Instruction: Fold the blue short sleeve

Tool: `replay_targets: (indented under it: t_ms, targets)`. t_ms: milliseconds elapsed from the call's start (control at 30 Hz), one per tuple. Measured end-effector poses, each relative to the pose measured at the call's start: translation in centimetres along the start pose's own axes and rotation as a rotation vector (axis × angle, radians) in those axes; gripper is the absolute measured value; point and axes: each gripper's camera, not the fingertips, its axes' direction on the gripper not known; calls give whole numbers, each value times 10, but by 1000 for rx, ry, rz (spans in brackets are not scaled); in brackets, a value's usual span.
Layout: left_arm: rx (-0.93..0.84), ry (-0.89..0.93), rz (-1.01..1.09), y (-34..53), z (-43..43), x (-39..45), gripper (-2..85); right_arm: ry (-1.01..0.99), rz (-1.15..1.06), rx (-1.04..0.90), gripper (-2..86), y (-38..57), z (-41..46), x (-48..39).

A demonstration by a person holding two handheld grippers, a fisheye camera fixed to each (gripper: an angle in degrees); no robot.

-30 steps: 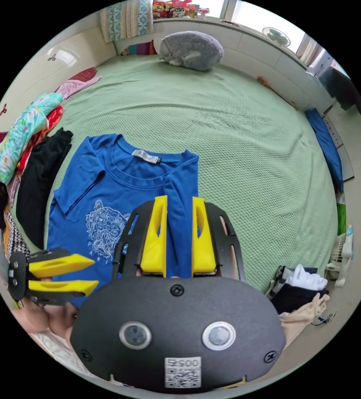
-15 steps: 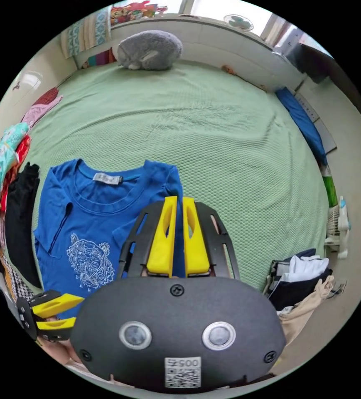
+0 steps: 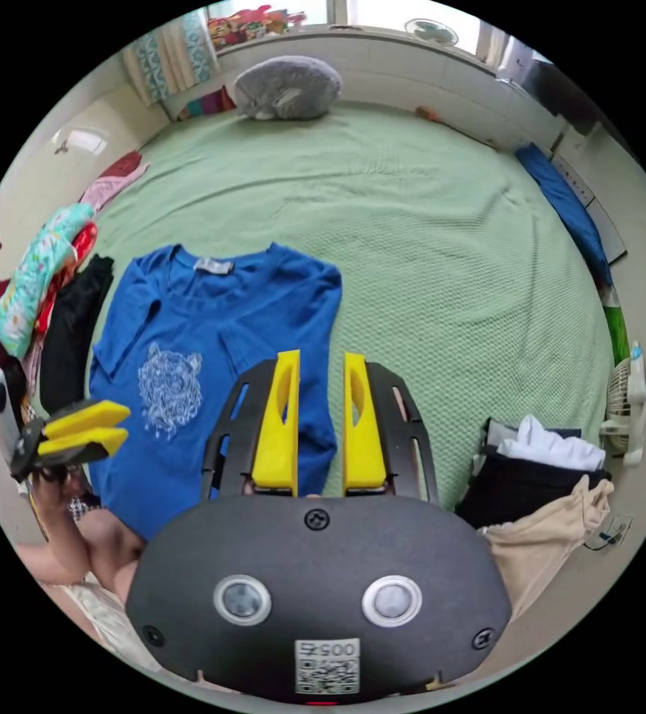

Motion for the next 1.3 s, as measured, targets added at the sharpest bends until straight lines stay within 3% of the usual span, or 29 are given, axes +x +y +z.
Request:
replay_targets:
  t_ms: [200, 567, 767, 1000, 1200, 1300]
  targets:
    - [0, -9, -2, 17, -16, 6, 84, -48, 16, -128, 51, 46, 30, 5]
    - [13, -45, -24, 54, -50, 12, 85, 51, 81, -53, 61, 117, 8, 1]
    - [36, -144, 3, 88, -79, 27, 96, 37, -23, -25, 75, 223, -6, -45]
    - [222, -217, 60, 155, -147, 57, 125, -121, 120, 95, 66, 367, -13, -55]
    - [152, -210, 58, 230, -196, 63, 137, -71, 130, 102, 73, 442, -15, -46]
    - [136, -320, 62, 276, -222, 65, 137, -74, 160, 119, 74, 466, -20, -34]
